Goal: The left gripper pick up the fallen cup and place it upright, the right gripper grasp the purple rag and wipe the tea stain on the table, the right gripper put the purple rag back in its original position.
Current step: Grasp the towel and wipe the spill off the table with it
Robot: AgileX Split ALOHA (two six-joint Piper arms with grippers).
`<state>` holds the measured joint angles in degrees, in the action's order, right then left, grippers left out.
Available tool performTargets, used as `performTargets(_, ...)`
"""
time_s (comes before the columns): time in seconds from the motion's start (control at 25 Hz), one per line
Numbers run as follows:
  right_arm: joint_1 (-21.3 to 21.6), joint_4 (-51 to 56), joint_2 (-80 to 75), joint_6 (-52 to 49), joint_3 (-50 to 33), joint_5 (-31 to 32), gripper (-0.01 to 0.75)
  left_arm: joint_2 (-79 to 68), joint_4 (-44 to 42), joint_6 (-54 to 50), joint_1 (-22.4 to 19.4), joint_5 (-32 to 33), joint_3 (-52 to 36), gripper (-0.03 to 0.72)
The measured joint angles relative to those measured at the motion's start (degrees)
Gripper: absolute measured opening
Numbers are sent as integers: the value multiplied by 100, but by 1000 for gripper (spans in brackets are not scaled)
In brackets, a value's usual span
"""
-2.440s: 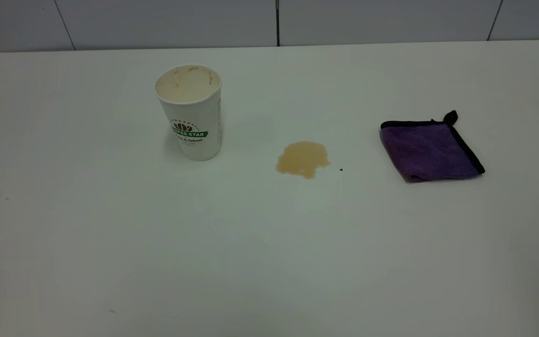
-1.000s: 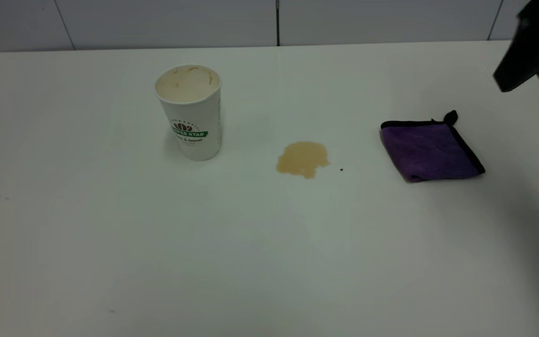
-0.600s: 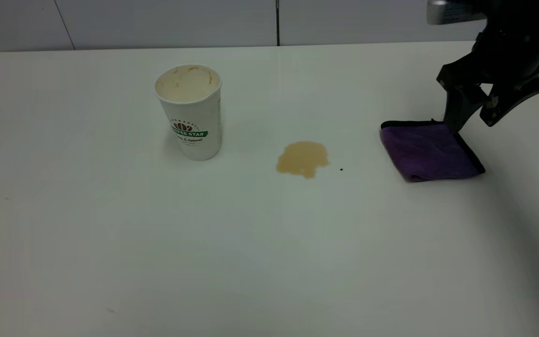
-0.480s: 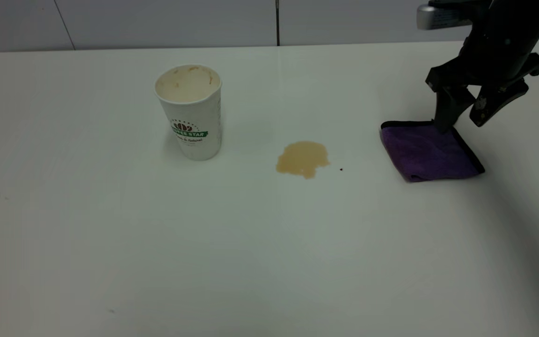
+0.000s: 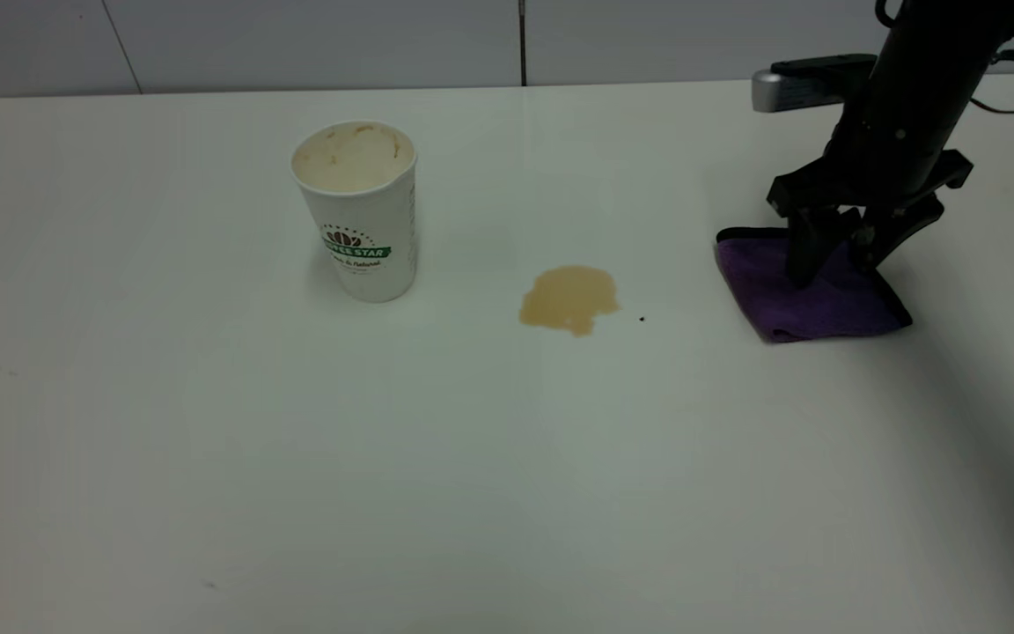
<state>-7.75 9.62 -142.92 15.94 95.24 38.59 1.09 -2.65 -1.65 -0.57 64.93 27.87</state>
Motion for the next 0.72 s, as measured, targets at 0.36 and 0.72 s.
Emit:
performTargets(0.36,-23,22,-294,-69,113,-257,541,0,0,0,0,7,0,435)
performTargets(0.72,-368,180,-325,101,145,-376,33,0,0,-12,0,7,0,435)
